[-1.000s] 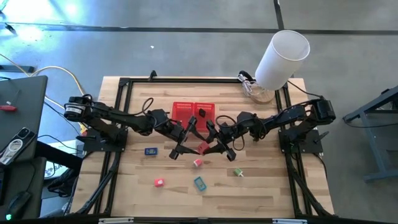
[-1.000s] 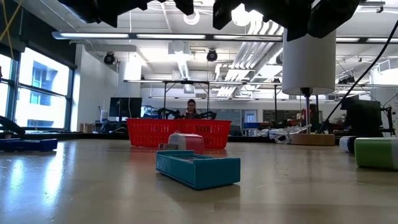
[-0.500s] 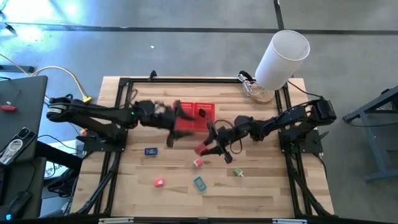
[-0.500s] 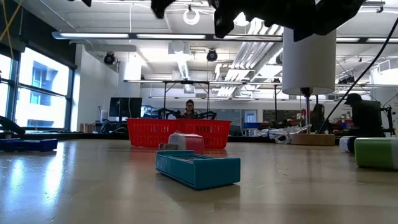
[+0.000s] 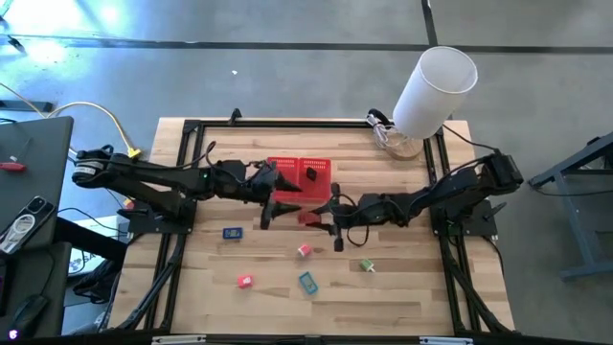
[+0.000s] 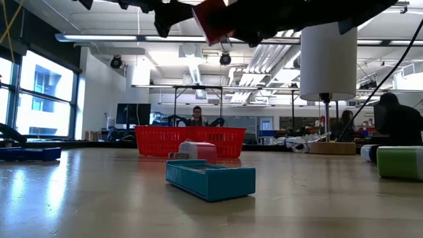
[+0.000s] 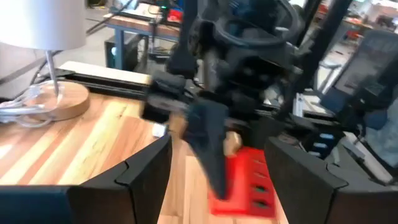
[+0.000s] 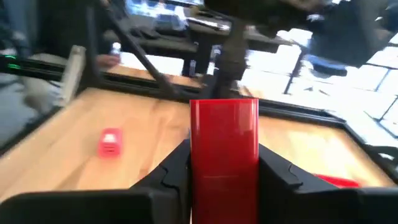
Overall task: Pick & Place Office items
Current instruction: Put the red charger adapter into the left red bin
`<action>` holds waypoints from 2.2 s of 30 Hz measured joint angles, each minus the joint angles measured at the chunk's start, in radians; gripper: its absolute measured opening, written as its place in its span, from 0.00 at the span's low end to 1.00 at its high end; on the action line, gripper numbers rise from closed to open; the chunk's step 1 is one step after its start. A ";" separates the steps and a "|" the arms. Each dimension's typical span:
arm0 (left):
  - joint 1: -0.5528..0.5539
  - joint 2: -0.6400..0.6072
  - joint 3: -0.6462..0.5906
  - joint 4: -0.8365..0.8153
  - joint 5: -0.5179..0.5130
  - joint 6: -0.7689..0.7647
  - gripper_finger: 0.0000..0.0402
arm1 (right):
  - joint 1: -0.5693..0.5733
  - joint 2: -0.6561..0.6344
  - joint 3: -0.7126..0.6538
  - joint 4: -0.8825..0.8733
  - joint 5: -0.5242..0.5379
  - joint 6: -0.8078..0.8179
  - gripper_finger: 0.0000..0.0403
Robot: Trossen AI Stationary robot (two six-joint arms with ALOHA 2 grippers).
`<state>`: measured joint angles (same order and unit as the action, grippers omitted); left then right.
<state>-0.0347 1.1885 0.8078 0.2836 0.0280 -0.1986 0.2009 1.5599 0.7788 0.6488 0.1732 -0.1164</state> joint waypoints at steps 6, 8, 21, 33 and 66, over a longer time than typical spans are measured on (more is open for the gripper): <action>0.004 0.005 0.000 -0.007 0.019 0.014 0.62 | 0.021 -0.038 0.002 -0.040 0.068 -0.018 0.26; 0.003 0.005 0.000 -0.010 0.020 0.041 0.62 | 0.025 -0.049 0.002 -0.045 0.068 -0.018 0.26; -0.086 0.005 0.000 -0.021 -0.025 0.290 0.62 | 0.022 -0.052 0.002 -0.020 0.085 -0.012 0.26; -0.092 0.012 0.001 -0.011 -0.083 0.324 0.62 | 0.017 -0.051 0.002 0.065 0.061 -0.038 0.26; -0.108 0.209 0.001 0.329 -0.082 0.384 0.62 | 0.006 -0.051 0.002 0.062 0.030 -0.043 0.26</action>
<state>-0.1426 1.3972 0.8085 0.6131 -0.0536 0.1853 0.2073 1.5089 0.7803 0.7108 0.2028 -0.1589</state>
